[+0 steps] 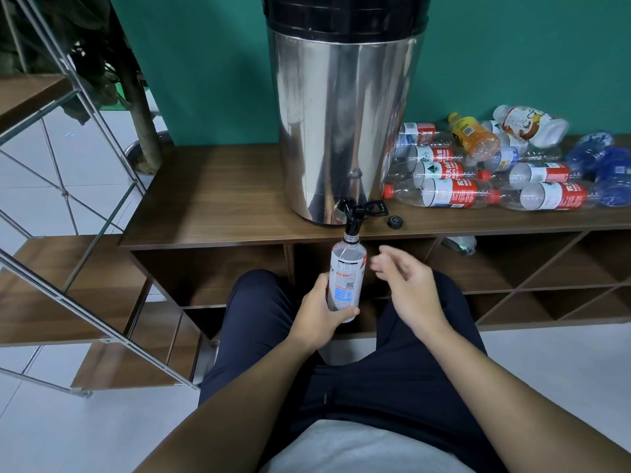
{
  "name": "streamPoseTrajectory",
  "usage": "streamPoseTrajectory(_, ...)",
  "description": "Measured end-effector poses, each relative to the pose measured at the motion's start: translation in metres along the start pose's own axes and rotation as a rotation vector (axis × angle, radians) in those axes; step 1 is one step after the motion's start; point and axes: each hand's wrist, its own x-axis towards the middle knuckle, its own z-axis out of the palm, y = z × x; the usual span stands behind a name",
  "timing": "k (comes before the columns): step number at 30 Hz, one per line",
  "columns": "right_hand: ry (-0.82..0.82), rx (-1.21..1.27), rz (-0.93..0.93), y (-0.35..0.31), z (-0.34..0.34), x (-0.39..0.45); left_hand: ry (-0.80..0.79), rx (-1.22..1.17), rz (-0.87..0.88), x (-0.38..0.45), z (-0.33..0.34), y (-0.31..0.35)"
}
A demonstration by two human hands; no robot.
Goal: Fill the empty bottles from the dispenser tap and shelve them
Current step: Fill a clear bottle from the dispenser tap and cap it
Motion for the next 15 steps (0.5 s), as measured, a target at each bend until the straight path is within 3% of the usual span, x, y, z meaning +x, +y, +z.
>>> streamPoseTrajectory(5,0.040,0.048,-0.100,-0.057,0.002,0.019,-0.002,-0.002,-0.015,0.002,0.000,-0.001)
streamPoseTrajectory(15,-0.046,0.005,0.001,-0.100,0.018,0.038,0.008,-0.020,-0.024,0.004,-0.001,-0.002)
